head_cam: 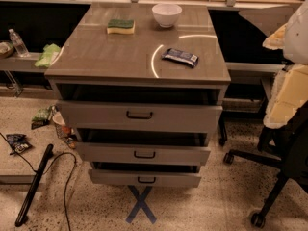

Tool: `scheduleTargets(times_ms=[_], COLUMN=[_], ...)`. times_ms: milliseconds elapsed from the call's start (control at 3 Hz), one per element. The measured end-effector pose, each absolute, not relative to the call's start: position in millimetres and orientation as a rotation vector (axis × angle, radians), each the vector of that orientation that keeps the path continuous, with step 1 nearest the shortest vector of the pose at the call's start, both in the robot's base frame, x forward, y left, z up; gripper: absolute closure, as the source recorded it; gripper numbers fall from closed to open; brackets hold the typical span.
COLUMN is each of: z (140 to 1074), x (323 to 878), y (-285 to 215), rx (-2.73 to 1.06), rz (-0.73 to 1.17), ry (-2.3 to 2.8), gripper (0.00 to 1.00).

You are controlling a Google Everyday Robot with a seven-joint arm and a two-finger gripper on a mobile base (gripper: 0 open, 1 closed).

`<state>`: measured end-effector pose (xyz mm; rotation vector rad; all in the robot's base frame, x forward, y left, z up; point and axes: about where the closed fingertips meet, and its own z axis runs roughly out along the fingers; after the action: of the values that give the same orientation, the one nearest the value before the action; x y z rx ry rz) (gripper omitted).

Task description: Move rxbar blueberry near sponge

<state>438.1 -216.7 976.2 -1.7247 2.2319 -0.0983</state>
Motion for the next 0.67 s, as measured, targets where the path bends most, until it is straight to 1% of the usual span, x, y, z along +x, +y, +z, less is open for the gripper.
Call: scheduleTargets(times_ms=[333,667], z=[976,969], x=[438,456], y=[-217,-213], rx=[-1.725,-1.659], rz=[-0.099,-0.031], ry=[2.232,2.194], gripper=[0.0,0.0])
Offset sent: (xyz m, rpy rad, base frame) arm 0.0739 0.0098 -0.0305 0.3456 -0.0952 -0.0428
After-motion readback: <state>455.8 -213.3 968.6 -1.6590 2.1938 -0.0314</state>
